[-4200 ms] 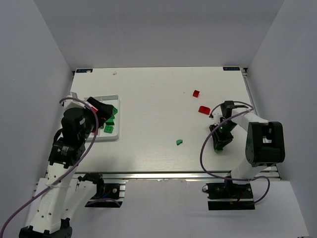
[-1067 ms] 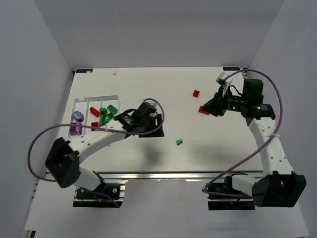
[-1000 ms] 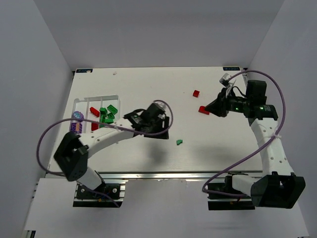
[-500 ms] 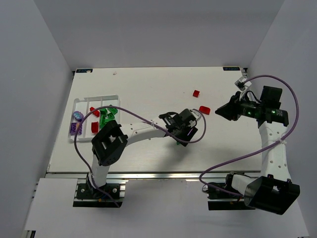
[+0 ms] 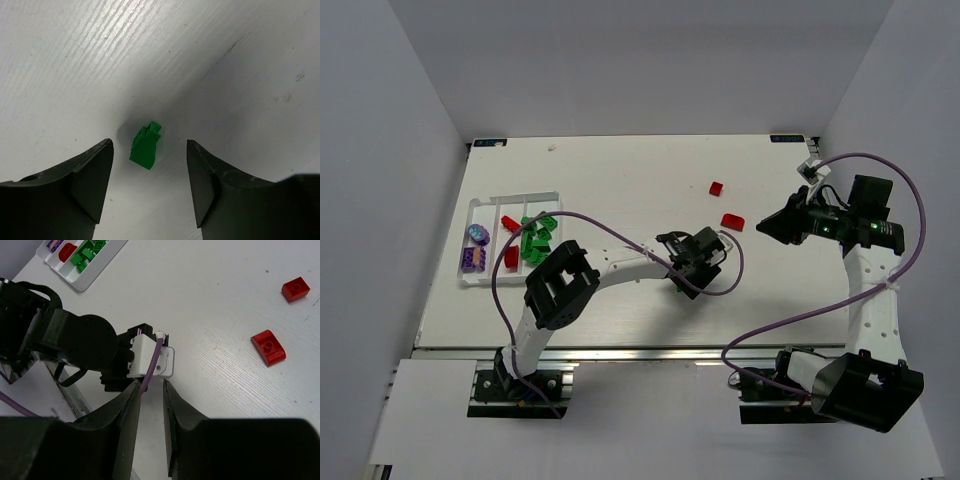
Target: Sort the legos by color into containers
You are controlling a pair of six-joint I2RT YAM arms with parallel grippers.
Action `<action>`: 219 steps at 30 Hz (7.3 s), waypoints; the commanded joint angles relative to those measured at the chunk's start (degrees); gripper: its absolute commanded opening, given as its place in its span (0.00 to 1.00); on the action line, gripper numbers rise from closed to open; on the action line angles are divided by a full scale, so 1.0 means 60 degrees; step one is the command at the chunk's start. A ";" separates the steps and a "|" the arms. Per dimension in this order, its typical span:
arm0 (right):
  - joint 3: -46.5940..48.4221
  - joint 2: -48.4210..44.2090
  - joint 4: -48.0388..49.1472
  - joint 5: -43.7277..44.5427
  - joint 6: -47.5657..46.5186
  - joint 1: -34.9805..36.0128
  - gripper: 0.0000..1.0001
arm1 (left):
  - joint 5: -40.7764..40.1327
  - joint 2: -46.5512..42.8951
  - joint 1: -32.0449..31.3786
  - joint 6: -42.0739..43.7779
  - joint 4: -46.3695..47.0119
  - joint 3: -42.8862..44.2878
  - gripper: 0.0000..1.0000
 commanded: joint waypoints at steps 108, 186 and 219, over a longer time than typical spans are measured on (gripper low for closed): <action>0.6064 0.8923 -0.1328 0.6867 -0.4823 0.3600 0.85 | 0.1496 -1.1892 0.8825 -0.4389 -0.0641 -0.5697 0.90; 1.0632 1.3111 1.0990 0.6715 0.6324 1.2096 0.00 | 0.1555 -1.4163 0.8825 -0.6791 -0.0685 -0.2884 0.93; 1.2525 1.6029 1.2792 0.9373 0.4800 1.2639 0.41 | 0.1218 -1.4471 0.8825 -0.7245 -0.1023 -0.3514 0.93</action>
